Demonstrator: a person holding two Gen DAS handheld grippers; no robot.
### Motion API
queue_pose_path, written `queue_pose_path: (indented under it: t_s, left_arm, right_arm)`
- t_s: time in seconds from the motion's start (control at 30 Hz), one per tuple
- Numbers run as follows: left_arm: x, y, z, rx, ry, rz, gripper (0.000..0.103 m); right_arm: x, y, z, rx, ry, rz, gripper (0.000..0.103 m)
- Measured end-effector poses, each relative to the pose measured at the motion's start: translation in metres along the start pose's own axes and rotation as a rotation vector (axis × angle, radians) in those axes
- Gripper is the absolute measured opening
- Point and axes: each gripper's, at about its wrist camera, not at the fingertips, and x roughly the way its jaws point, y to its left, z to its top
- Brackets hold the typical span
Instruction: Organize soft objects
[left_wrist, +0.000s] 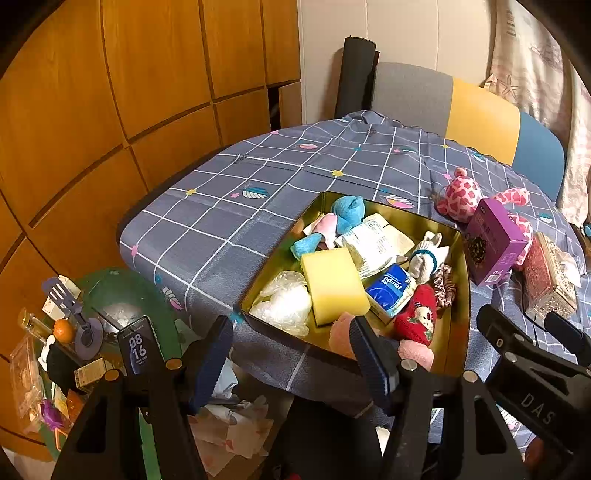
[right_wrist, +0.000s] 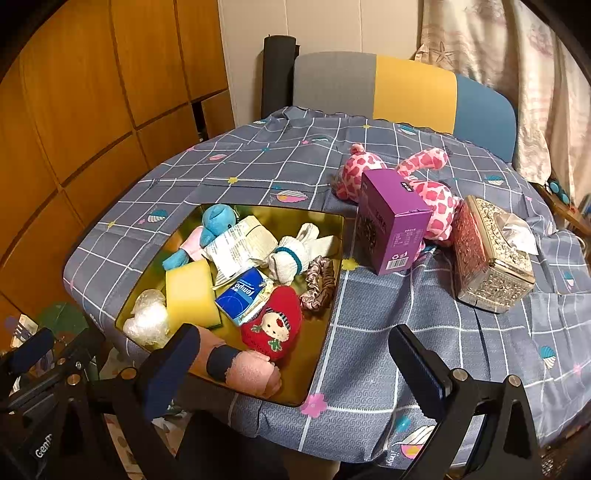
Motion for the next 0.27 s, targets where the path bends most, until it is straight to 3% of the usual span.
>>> queue_pose_path:
  t_s: [0.27]
  left_arm:
    - [0.0081, 0.0028, -0.0019, -0.010, 0.017, 0.006, 0.064]
  right_arm:
    - [0.0032, -0.0035, -0.0006, 0.008, 0.007, 0.000, 0.103]
